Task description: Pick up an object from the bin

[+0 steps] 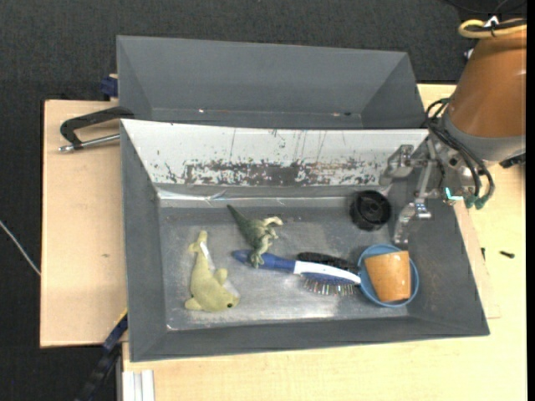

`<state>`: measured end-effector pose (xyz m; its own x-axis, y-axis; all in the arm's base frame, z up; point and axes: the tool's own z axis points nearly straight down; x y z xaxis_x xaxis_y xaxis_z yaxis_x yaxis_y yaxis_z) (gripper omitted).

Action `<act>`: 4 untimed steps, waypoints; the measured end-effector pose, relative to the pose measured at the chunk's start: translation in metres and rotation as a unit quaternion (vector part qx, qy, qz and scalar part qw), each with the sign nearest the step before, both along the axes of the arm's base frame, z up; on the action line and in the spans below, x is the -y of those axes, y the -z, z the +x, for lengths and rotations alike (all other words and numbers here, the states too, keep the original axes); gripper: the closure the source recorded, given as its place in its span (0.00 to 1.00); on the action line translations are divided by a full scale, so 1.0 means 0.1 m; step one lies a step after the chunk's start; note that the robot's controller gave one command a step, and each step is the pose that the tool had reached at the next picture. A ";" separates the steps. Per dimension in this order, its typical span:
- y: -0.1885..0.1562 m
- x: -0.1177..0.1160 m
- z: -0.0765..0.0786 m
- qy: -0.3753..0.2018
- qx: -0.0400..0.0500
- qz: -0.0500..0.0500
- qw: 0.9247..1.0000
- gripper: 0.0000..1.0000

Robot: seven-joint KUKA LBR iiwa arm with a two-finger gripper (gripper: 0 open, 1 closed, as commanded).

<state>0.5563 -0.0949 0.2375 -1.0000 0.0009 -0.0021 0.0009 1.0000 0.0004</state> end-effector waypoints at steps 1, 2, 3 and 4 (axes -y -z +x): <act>1.49 -0.80 -0.13 -0.012 -0.005 0.001 1.000 0.00; 1.34 -0.87 -0.18 -0.031 0.001 0.000 1.000 0.00; 1.31 -0.91 -0.31 0.073 -0.001 0.001 0.997 0.00; 1.66 -0.93 -0.46 0.126 0.002 0.001 0.992 0.00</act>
Offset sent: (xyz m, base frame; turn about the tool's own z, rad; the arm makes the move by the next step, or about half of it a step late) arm -0.0150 0.0847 -0.1675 -0.0233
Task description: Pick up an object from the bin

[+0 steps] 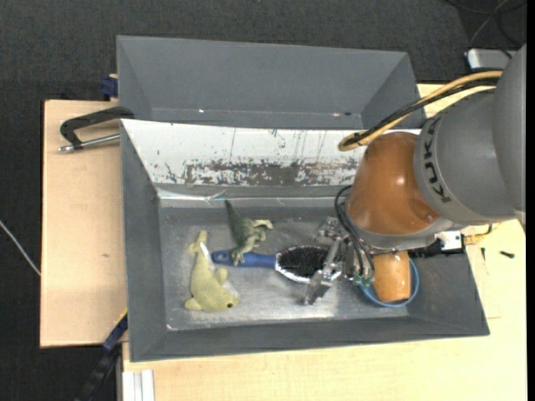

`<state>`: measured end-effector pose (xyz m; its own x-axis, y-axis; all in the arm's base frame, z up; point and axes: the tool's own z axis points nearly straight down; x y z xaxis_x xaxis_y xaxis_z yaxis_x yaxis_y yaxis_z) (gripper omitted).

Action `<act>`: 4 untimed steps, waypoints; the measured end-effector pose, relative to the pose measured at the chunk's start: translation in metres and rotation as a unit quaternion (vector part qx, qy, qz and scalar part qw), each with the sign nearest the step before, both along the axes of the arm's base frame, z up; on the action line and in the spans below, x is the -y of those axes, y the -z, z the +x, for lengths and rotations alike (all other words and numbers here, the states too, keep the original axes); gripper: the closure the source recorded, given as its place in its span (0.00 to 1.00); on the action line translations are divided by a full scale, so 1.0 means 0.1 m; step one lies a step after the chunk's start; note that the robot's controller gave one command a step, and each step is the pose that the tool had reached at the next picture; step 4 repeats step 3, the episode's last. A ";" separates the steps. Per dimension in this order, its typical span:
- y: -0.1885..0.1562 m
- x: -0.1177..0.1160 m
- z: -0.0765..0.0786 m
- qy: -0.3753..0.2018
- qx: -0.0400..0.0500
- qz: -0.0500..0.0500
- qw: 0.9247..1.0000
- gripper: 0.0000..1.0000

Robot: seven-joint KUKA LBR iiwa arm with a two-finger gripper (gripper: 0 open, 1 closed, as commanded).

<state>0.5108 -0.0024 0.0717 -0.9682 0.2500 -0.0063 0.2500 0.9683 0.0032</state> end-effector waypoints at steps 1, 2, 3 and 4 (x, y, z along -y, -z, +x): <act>-0.01 0.00 0.01 0.000 -0.001 0.000 1.000 0.00; -0.03 0.00 0.03 0.000 0.002 -0.001 1.000 1.00; -0.76 -0.01 0.05 -0.001 0.001 -0.001 1.000 1.00; -0.76 -0.01 0.05 -0.001 0.001 -0.001 1.000 1.00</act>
Offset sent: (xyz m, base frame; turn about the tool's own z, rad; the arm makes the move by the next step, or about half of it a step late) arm 0.0000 0.0000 0.0000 0.0000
